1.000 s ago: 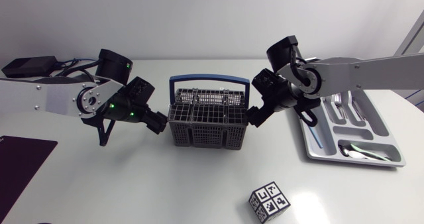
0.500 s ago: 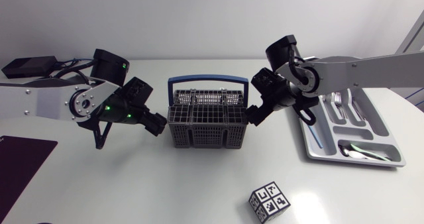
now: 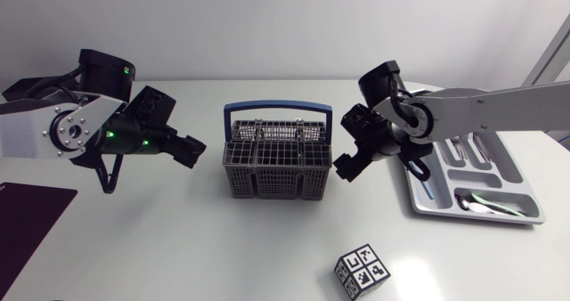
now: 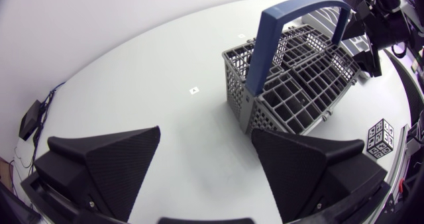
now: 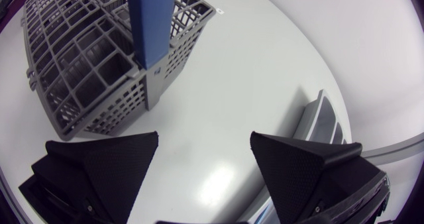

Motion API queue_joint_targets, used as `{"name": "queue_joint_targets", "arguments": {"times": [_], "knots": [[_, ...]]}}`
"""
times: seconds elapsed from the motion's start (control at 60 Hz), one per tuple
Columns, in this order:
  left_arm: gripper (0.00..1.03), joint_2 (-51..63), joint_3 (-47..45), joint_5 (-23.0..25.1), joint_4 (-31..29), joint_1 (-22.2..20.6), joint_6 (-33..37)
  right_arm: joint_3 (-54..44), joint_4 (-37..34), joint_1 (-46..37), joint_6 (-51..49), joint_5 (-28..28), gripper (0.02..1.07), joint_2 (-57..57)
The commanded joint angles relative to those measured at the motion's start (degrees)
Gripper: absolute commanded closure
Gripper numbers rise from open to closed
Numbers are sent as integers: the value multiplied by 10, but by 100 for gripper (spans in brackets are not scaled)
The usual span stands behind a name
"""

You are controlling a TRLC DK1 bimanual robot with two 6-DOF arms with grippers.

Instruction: Transfer all utensils from the basket to the drawer tray.

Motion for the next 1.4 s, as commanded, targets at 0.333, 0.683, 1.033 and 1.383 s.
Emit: {"name": "queue_joint_targets", "arguments": {"times": [0.333, 0.683, 1.033, 1.383], "knots": [[5, -182, -74, 5, -13, 49, -24, -95, 4, -37, 14, 50, 7, -203], [5, -267, -113, 6, -23, 82, -68, -182, 41, -111, 43, 45, 7, -403], [6, -339, -144, 5, -38, 91, -121, -271, 48, -156, 31, 37, 7, -550], [6, -436, -213, 9, 16, 81, -117, -371, 77, -182, 31, 19, 7, -704]]}}
